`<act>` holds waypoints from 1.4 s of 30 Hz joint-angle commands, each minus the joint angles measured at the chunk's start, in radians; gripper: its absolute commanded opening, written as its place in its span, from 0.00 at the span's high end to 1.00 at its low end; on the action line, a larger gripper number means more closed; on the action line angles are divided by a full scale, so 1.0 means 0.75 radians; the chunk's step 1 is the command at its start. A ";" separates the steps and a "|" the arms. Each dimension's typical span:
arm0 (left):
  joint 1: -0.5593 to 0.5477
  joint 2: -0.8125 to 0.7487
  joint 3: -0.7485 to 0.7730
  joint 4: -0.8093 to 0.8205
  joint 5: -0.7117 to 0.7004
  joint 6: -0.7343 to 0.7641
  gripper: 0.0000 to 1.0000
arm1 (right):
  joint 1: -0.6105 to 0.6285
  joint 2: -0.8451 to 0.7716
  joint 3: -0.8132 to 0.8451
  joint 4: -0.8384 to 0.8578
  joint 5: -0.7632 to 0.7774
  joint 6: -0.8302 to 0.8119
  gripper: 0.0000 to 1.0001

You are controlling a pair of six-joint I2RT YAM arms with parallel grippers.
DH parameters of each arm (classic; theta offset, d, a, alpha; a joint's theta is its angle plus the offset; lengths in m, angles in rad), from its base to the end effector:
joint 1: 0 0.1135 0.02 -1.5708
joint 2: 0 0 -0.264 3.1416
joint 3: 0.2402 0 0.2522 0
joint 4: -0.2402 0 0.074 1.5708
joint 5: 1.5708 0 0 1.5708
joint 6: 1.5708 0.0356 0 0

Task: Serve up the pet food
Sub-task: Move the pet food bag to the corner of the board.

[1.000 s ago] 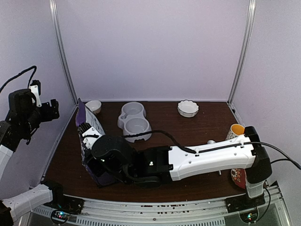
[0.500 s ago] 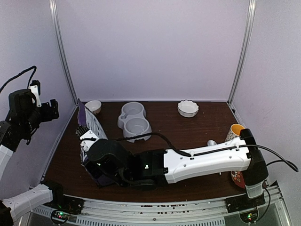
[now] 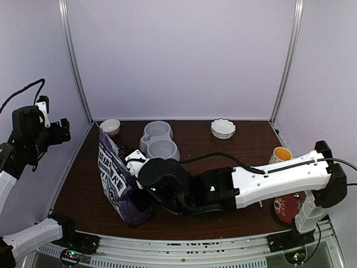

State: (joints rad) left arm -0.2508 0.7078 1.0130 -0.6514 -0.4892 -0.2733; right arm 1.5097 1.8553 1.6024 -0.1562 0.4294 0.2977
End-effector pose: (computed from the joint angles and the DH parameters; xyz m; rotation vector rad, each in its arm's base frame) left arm 0.1341 -0.0171 0.3802 -0.3448 1.8445 0.1093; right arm 0.0419 0.4421 0.3214 -0.9039 1.8071 0.7616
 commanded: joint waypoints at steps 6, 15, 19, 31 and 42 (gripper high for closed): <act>-0.001 0.012 -0.005 0.065 -0.012 0.025 0.02 | 0.039 -0.262 -0.188 -0.138 -0.165 0.130 1.00; 0.000 0.011 -0.007 0.064 0.009 0.029 0.02 | 0.043 -0.321 -0.173 -0.295 -0.370 0.155 0.60; -0.001 0.015 -0.007 0.064 0.022 0.036 0.02 | 0.031 -0.352 -0.076 -0.399 -0.375 0.124 0.47; -0.001 0.015 -0.005 0.073 0.218 0.049 0.09 | -0.163 -0.291 0.320 -0.678 -0.596 0.076 0.32; -0.003 -0.038 0.069 -0.213 0.971 -0.050 0.25 | -0.243 0.091 0.969 -0.991 -0.823 0.012 0.35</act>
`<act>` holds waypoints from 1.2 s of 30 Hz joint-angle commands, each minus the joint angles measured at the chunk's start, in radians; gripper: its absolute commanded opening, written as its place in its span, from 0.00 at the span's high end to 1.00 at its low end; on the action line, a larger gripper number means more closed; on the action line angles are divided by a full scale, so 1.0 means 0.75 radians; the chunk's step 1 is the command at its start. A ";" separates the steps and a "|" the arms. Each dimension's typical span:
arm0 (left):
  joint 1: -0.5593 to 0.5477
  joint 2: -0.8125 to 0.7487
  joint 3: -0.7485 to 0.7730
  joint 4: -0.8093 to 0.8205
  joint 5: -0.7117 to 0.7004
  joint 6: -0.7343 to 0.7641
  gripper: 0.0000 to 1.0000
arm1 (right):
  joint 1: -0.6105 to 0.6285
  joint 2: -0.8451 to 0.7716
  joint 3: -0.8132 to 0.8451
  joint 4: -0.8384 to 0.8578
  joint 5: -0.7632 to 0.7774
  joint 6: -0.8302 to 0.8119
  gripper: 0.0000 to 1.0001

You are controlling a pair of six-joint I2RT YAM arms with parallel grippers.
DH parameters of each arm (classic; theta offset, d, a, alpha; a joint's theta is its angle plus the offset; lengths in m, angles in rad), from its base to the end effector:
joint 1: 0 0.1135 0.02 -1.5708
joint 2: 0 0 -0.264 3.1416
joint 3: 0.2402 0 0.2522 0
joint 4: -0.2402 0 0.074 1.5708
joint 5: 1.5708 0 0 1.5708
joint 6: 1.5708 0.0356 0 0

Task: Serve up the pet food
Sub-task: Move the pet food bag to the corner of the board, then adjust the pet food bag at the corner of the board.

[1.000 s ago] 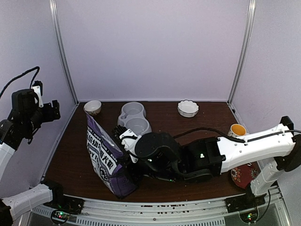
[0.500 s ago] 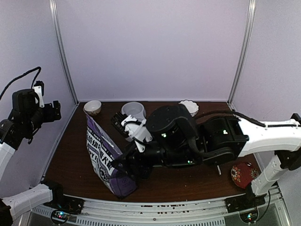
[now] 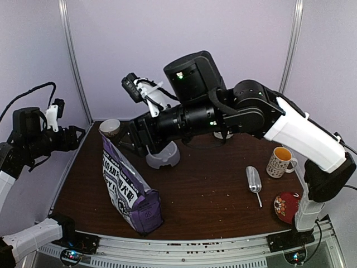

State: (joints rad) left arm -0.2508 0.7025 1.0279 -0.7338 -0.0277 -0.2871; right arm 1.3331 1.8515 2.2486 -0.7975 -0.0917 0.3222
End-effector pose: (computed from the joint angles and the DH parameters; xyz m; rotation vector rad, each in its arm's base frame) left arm 0.1281 -0.0318 0.3757 -0.0543 1.9925 -0.3213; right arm 0.0902 0.3862 0.4746 -1.1043 1.8598 1.1220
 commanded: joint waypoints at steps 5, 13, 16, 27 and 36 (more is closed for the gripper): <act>-0.003 -0.059 0.010 -0.111 0.650 -0.043 0.29 | -0.036 0.190 0.137 -0.056 -0.156 -0.007 0.38; -0.003 -0.052 -0.007 -0.037 0.881 -0.048 0.32 | -0.072 0.339 0.249 -0.022 -0.153 -0.002 0.45; -0.004 -0.045 -0.011 -0.036 0.893 -0.037 0.33 | -0.086 0.352 0.241 0.001 -0.142 0.012 0.50; -0.005 -0.013 -0.010 -0.026 0.902 -0.028 0.35 | -0.119 0.357 0.188 0.092 -0.180 0.072 0.66; -0.005 -0.030 -0.057 0.010 0.910 -0.052 0.36 | -0.125 0.362 0.171 0.092 -0.170 0.055 0.66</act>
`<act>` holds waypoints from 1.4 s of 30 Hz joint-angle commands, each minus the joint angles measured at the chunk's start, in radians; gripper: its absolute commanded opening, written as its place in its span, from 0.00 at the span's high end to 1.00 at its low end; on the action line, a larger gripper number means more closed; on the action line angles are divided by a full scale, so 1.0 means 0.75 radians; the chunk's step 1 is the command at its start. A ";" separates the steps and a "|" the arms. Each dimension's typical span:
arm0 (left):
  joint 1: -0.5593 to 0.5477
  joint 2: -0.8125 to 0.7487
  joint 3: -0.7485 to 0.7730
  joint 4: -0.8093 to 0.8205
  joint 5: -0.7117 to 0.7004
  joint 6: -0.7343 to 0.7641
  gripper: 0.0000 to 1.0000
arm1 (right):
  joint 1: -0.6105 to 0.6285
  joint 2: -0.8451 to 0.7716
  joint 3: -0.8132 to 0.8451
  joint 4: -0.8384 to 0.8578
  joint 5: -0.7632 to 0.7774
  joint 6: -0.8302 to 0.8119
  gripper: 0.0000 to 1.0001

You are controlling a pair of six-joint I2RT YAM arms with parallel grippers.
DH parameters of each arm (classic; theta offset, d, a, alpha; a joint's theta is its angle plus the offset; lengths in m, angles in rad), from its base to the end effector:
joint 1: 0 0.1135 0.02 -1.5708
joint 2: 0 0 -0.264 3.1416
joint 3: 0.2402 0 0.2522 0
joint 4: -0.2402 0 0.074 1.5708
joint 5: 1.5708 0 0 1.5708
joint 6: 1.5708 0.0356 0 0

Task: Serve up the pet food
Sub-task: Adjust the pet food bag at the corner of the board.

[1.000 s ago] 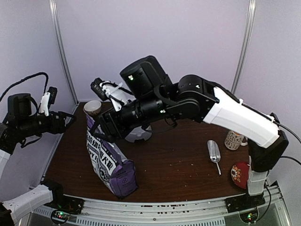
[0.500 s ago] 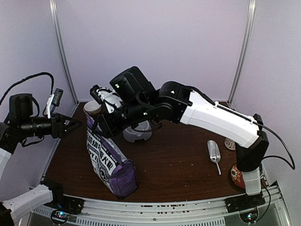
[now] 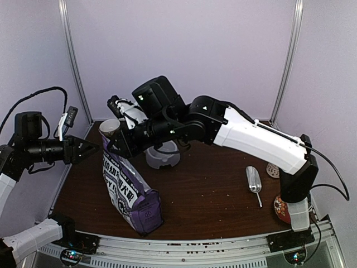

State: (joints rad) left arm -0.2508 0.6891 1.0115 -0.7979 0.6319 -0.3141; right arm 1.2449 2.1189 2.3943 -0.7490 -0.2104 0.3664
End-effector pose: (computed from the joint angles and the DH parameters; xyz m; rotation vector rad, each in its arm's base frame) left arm 0.1119 -0.0504 0.3689 0.3439 2.0635 -0.9928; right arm 0.1447 0.4513 0.4135 -1.0924 1.9821 1.1608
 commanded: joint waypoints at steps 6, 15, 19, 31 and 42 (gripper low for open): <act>-0.004 -0.011 -0.052 0.113 0.026 -0.028 0.36 | -0.007 0.017 -0.036 0.025 -0.043 -0.005 0.65; -0.005 -0.003 -0.056 0.123 0.024 -0.032 0.36 | -0.008 0.016 -0.062 0.035 -0.039 -0.003 0.73; -0.005 -0.001 -0.059 0.123 0.019 -0.033 0.36 | -0.009 -0.003 -0.096 0.070 -0.027 0.003 0.85; -0.005 -0.031 -0.069 0.134 0.032 -0.066 0.36 | -0.033 -0.086 -0.280 0.286 -0.157 0.111 0.89; -0.005 -0.038 -0.081 0.135 0.027 -0.083 0.36 | -0.070 -0.179 -0.418 0.342 -0.135 0.128 0.81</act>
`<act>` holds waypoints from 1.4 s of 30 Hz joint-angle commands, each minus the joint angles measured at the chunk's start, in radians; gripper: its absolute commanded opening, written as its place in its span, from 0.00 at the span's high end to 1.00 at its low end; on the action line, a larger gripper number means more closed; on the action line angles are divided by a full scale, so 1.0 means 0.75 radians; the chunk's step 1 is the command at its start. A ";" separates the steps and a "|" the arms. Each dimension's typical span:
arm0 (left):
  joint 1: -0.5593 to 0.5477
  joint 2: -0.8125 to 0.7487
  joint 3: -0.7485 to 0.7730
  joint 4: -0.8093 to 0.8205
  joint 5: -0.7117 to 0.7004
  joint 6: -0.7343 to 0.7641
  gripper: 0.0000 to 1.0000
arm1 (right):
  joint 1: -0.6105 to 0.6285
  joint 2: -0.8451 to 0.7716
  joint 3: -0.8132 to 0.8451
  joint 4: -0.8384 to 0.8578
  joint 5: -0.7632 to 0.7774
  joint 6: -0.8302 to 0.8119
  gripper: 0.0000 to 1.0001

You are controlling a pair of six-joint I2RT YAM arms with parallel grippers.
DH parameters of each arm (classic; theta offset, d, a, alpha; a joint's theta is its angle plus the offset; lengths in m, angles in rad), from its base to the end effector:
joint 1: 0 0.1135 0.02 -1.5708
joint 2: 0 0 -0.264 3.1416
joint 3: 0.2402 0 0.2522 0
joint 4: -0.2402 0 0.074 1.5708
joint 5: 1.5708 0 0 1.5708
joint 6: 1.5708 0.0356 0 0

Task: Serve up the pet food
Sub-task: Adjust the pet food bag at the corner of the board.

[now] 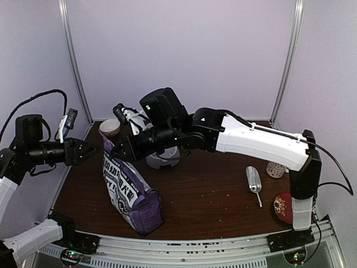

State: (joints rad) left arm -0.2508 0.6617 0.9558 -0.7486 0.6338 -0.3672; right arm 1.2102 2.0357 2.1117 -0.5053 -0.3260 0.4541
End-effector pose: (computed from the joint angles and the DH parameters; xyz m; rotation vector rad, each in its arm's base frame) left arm 0.1120 -0.0505 0.3591 0.2984 2.0607 -1.0246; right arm 0.1573 0.4494 0.3831 -1.0520 2.0048 1.3181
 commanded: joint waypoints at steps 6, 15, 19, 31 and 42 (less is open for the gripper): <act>-0.005 0.009 -0.009 0.068 0.018 -0.018 0.36 | -0.041 -0.097 -0.106 0.038 0.012 0.010 0.92; -0.005 0.017 -0.008 0.081 0.021 -0.032 0.37 | -0.053 -0.120 -0.176 0.079 -0.007 0.026 1.00; -0.006 0.018 -0.010 0.084 0.027 -0.038 0.39 | -0.061 -0.134 -0.209 0.100 -0.013 0.040 1.00; -0.020 0.012 -0.009 0.101 0.032 -0.070 0.41 | -0.084 -0.178 -0.294 0.106 -0.026 0.038 0.88; -0.063 0.026 -0.015 0.130 0.010 -0.085 0.41 | -0.093 -0.207 -0.353 0.117 -0.029 0.029 0.78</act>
State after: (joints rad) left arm -0.2760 0.6743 0.9531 -0.7067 0.6373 -0.4225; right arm 1.1500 1.9072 1.8778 -0.3756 -0.3447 0.4927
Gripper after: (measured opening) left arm 0.592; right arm 0.219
